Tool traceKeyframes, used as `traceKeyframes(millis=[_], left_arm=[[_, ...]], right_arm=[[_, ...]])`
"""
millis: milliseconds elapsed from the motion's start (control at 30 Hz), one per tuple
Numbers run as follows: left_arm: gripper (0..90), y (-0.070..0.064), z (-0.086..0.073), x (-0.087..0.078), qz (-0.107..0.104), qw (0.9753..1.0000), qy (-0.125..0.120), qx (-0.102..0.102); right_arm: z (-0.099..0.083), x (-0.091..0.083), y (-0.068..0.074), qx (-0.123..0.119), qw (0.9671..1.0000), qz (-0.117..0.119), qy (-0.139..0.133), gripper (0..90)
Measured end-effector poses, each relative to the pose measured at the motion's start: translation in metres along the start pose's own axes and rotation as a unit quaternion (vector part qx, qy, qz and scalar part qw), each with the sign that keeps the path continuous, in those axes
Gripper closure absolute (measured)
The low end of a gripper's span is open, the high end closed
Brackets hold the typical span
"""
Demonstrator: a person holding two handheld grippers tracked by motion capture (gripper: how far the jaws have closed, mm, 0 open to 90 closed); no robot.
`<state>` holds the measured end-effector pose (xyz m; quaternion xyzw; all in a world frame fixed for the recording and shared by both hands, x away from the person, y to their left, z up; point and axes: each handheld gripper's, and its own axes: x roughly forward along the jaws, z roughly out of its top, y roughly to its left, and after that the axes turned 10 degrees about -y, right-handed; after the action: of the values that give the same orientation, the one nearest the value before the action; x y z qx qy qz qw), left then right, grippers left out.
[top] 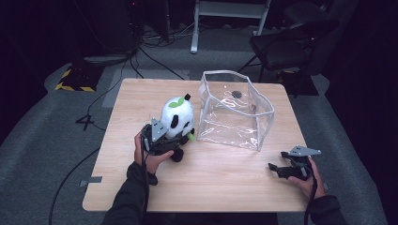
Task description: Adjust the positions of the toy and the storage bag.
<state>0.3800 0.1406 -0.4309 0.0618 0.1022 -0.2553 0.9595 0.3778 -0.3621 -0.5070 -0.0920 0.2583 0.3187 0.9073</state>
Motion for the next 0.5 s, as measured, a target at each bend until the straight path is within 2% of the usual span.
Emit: traceKeyframes(millis=[100,233,367,467,500], left_arm=[[28.6,0.003,-0.001,-0.006,0.009,1.0000,0.003,-0.002],[29.5,0.010,-0.002,-0.017,0.021,0.9997,0.009,-0.007],[29.4,0.017,-0.006,-0.032,0.032,0.9994,0.013,-0.009],[29.4,0.022,-0.008,-0.045,0.040,0.9990,0.017,-0.010],[29.4,0.022,-0.009,-0.049,0.042,0.9989,0.018,-0.010]], right_arm=[[0.002,0.000,-0.002,0.002,1.0000,0.004,0.002,17.7],[0.009,-0.005,-0.005,0.005,0.9999,-0.001,-0.010,17.8],[0.032,-0.017,-0.005,0.005,0.9989,-0.010,-0.046,20.3],[0.052,-0.024,-0.006,-0.002,0.9974,0.000,-0.072,21.3],[0.065,-0.026,-0.011,0.005,0.9959,0.000,-0.090,22.2]])
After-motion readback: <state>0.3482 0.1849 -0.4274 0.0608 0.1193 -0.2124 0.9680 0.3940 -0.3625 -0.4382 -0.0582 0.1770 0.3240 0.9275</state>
